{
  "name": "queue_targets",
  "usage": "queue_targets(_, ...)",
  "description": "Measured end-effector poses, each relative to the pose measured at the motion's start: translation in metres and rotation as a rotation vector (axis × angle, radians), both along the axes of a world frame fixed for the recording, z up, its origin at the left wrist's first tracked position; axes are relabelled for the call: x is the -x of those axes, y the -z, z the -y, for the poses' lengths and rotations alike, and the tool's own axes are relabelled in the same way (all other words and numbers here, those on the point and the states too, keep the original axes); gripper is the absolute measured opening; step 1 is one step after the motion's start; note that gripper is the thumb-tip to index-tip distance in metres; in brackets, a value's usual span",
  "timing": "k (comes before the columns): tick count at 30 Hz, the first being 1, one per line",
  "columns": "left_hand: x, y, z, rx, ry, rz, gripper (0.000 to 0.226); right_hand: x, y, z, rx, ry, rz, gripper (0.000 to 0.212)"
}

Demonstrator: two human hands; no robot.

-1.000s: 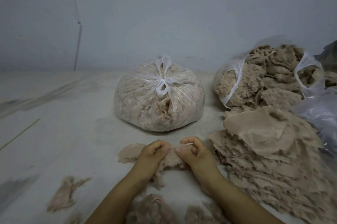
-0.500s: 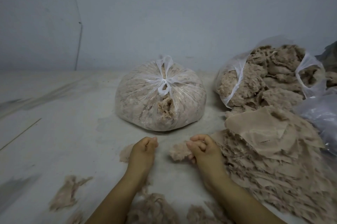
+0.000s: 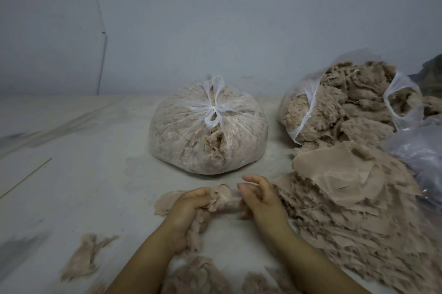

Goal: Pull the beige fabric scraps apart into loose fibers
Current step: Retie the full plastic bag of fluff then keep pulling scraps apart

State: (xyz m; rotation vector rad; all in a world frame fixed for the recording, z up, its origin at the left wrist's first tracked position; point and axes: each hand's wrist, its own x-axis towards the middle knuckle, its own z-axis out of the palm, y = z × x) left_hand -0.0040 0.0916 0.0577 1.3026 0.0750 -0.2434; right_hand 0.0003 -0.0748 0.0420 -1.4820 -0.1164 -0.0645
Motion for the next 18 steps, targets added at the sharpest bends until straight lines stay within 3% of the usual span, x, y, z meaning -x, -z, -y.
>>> queue_targets(3, 0.003, 0.0, 0.002, -0.01, 0.042, -0.008, 0.018, 0.0, -0.001, -0.001, -0.131, -0.133, -0.15, 0.02)
queue_targets(6, 0.01, -0.003, 0.007, 0.026, 0.16, 0.017, 0.047, 0.001, -0.001, -0.003, -0.125, -0.134, -0.125, 0.013)
queue_targets(8, 0.01, -0.002, 0.008, -0.118, 0.153, 0.177, 0.03, 0.001, -0.001, -0.004, -0.108, -0.088, -0.103, 0.013)
queue_targets(10, 0.006, 0.004, 0.008, -0.313, -0.04, 0.277, 0.019, 0.0, 0.0, -0.003, -0.088, -0.046, -0.079, 0.016)
queue_targets(14, 0.003, 0.006, 0.006, -0.294, -0.16, 0.172, 0.043, -0.002, 0.001, -0.002, -0.055, -0.029, -0.063, 0.015)
queue_targets(18, 0.003, 0.004, 0.007, -0.343, -0.221, 0.166, 0.04, -0.003, 0.002, -0.002, -0.036, -0.02, -0.077, 0.013)
